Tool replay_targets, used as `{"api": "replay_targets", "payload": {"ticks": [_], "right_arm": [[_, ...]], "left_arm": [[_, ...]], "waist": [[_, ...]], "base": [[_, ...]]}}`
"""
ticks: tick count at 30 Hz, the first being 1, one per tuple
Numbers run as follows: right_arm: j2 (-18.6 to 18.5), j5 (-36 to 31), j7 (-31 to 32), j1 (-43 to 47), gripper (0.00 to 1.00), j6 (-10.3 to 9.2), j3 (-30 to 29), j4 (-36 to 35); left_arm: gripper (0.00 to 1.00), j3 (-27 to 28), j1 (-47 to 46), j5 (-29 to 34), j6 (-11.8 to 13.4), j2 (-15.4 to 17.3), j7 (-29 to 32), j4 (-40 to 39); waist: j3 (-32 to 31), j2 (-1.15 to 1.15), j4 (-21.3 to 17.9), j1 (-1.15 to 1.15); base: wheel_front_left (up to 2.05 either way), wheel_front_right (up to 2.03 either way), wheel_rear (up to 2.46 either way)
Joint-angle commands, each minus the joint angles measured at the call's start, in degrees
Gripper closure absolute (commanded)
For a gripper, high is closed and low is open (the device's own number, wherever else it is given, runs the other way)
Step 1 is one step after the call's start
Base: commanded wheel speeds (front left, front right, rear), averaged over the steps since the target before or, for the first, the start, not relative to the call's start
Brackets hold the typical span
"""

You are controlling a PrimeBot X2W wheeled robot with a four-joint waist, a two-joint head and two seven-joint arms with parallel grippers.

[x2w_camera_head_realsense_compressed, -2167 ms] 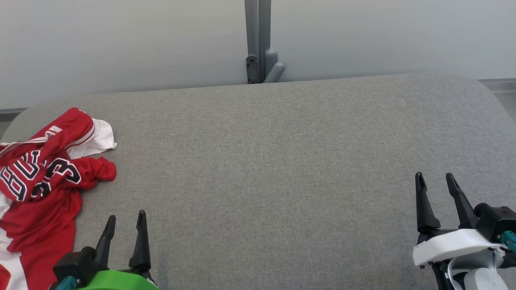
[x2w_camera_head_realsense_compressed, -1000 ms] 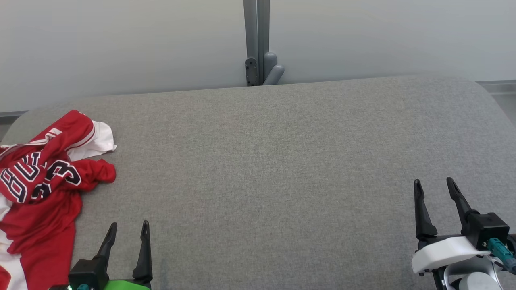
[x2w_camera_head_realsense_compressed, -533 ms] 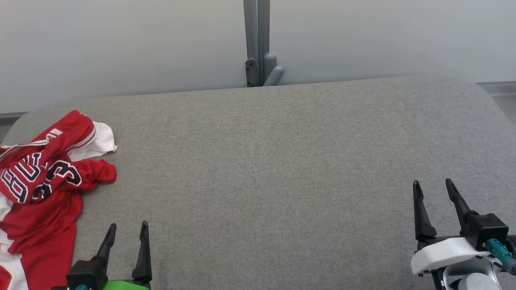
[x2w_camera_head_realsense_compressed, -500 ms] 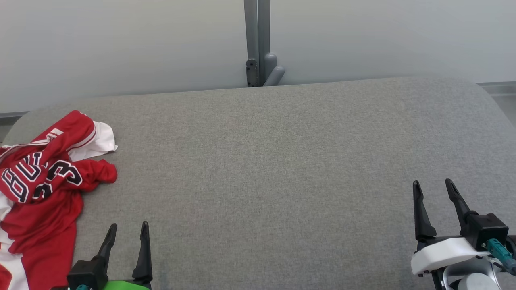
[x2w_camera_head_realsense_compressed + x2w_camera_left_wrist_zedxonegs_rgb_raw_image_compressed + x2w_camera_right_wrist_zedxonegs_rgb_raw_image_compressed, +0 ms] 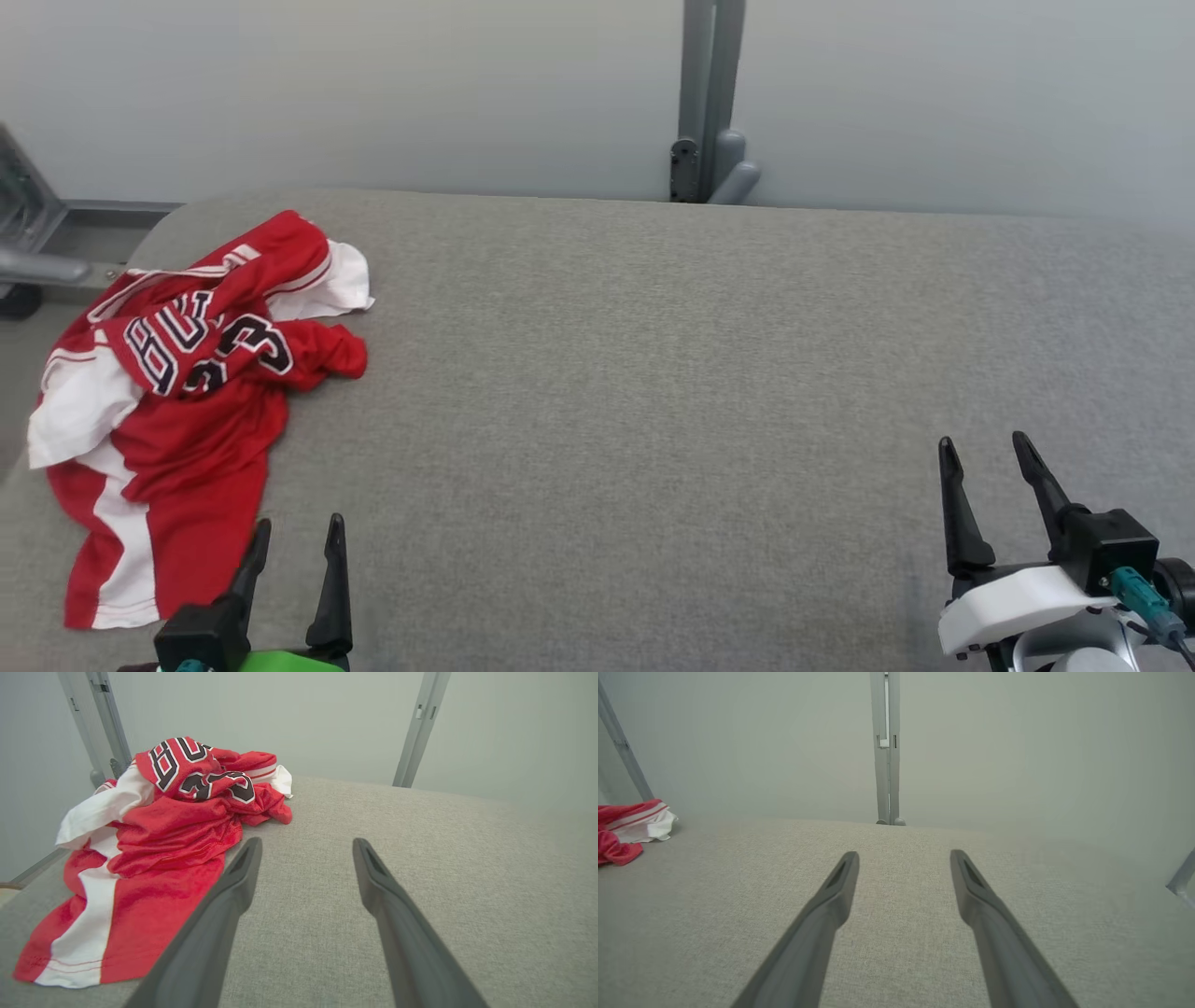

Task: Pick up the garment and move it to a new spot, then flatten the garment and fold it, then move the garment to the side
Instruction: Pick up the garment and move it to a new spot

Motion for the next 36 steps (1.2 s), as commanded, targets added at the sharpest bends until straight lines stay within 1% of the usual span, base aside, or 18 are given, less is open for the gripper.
{"api": "replay_targets", "payload": {"ticks": [1, 4, 7, 10, 13, 18, 22, 25, 28, 32, 36], "right_arm": [[-0.09, 0.48, -0.21, 0.49, 0.0, 0.02, 0.37, 0.23], [-0.09, 0.91, -0.21, 0.1, 0.0, 0.02, 1.45, 0.48], [-0.11, 1.3, -0.21, -0.64, 0.0, 0.02, 2.86, 0.88], [-0.12, 1.86, -0.21, -1.32, 0.0, 0.02, 4.53, 1.26], [-0.14, 1.95, -0.21, -1.53, 0.0, 0.02, 5.48, 1.46], [-0.17, 1.48, -0.21, -1.63, 0.0, 0.02, 6.2, 1.11], [-0.18, 0.15, -0.21, -2.86, 0.0, 0.02, 6.31, 0.55], [-0.92, -0.79, -0.21, -4.01, 0.0, 0.02, 6.27, 0.03], [-1.81, -1.42, -0.21, -5.57, 0.0, 0.02, 6.26, -0.5], [-3.0, -1.88, -0.21, -7.98, 0.0, 0.02, 6.71, -1.09], [-3.3, -2.16, -0.21, -10.05, 0.0, 0.02, 7.19, -1.41]], "left_arm": [[0.0, 0.51, 0.66, 0.21, 0.0, 0.27, -0.01, 0.3], [0.0, 1.24, 1.45, 0.4, 0.0, 0.42, -0.01, 0.26], [0.0, 1.88, 1.87, 0.46, 0.0, 0.41, -0.01, 0.27], [0.0, 2.46, 2.65, 0.43, 0.0, 0.36, -0.01, 0.19], [0.0, 2.73, 2.53, 0.15, 0.0, 0.23, -0.01, -0.03], [0.0, 2.79, 1.4, -0.33, 0.0, 0.02, -0.01, -0.37], [0.0, 2.1, -1.46, -1.48, 0.0, 0.25, -0.01, -0.49], [0.0, 0.43, -5.75, -2.46, 0.0, 1.98, 0.0, 1.21], [0.0, -2.56, -12.32, -3.81, 0.0, 4.17, 0.28, 5.08], [0.0, -5.01, -23.36, -5.8, 0.01, 8.01, 3.37, 10.72], [0.0, -5.49, -33.12, -7.04, 0.01, 10.12, 6.14, 16.36]], "waist": [[-0.77, 0.23, 6.84, 0.0], [-1.01, 0.23, 10.85, 0.0], [-1.13, 0.23, 13.95, 0.0], [-1.11, 0.23, 16.36, 0.0], [-0.86, 0.23, 16.92, 0.0], [0.13, 0.23, 16.35, 0.0], [3.41, 0.23, 14.5, 0.0], [7.13, 0.23, 12.99, 0.0], [11.41, 0.23, 11.75, 0.0], [16.79, 0.23, 10.23, 0.0], [20.48, 0.23, 8.61, 0.0]], "base": [[0.0, 0.0, 0.0], [0.0, 0.0, 0.0], [0.0, 0.0, 0.0], [0.0, 0.0, 0.0], [0.0, 0.0, 0.0], [0.0, 0.0, 0.0], [0.0, 0.0, 0.0], [0.0, 0.0, 0.0], [0.0, 0.0, 0.0], [0.0, 0.0, 0.0], [0.0, 0.0, 0.0]]}}
